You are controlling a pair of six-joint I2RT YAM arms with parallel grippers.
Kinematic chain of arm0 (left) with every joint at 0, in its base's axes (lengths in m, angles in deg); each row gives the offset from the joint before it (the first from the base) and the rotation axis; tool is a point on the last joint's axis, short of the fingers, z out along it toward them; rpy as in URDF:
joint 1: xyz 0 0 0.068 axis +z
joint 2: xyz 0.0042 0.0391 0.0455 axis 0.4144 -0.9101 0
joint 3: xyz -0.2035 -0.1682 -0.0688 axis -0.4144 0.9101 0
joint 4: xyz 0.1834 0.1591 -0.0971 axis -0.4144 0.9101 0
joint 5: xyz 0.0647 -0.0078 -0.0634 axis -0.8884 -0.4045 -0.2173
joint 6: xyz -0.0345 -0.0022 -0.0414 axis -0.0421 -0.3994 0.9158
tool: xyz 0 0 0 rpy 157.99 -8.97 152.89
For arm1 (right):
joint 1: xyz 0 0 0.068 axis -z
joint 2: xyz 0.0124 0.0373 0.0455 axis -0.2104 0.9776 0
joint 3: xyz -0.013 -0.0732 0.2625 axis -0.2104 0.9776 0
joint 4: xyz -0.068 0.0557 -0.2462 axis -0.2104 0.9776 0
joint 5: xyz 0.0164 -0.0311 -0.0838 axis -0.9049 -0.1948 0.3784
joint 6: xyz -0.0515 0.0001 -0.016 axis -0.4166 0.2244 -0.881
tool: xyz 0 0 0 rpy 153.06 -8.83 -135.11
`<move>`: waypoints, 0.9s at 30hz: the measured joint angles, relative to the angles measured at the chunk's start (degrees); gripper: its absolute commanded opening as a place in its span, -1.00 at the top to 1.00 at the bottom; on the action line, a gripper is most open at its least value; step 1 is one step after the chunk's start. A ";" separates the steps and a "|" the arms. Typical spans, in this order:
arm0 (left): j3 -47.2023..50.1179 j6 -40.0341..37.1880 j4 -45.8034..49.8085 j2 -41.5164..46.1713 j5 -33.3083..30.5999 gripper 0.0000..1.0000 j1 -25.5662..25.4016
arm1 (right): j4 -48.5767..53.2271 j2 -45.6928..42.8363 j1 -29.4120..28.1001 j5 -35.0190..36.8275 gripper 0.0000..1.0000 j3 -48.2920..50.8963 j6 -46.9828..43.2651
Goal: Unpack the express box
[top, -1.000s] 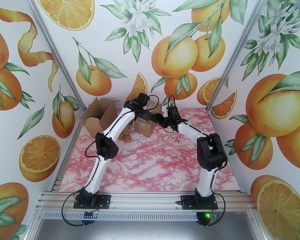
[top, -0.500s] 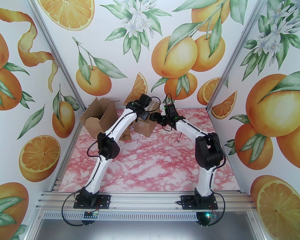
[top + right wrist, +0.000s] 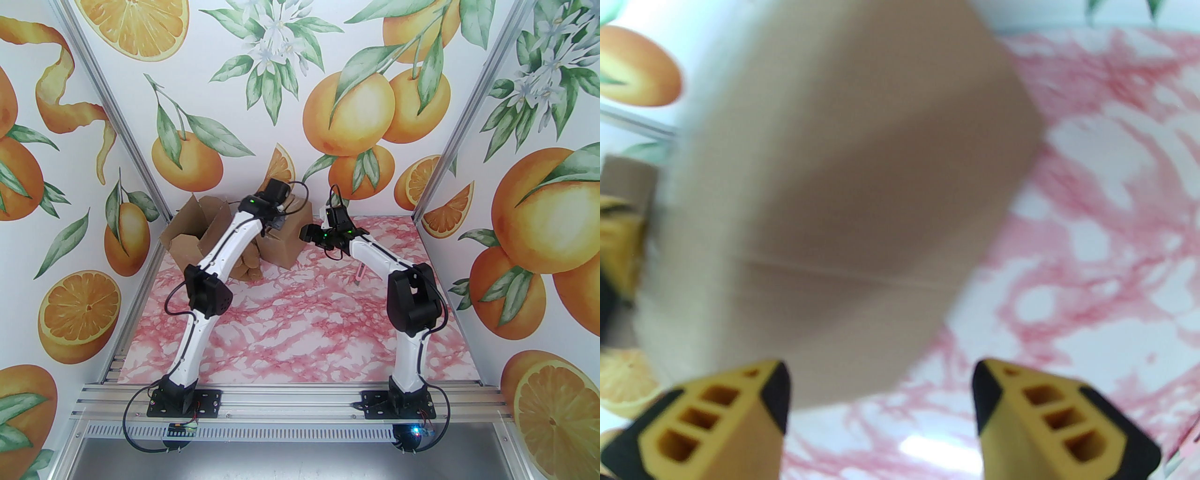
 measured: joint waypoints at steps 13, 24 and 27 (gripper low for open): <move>-0.96 -1.38 1.40 4.61 15.87 -0.23 3.48 | 0.57 0.90 0.00 1.42 -0.57 -4.31 1.70; -0.96 -6.95 1.57 0.83 20.31 -0.80 0.96 | -3.26 4.28 -0.13 1.22 -0.63 -11.85 8.11; -0.96 -8.79 1.55 -1.01 18.25 -0.84 0.52 | -3.13 6.58 -0.35 1.29 -0.65 -13.29 8.87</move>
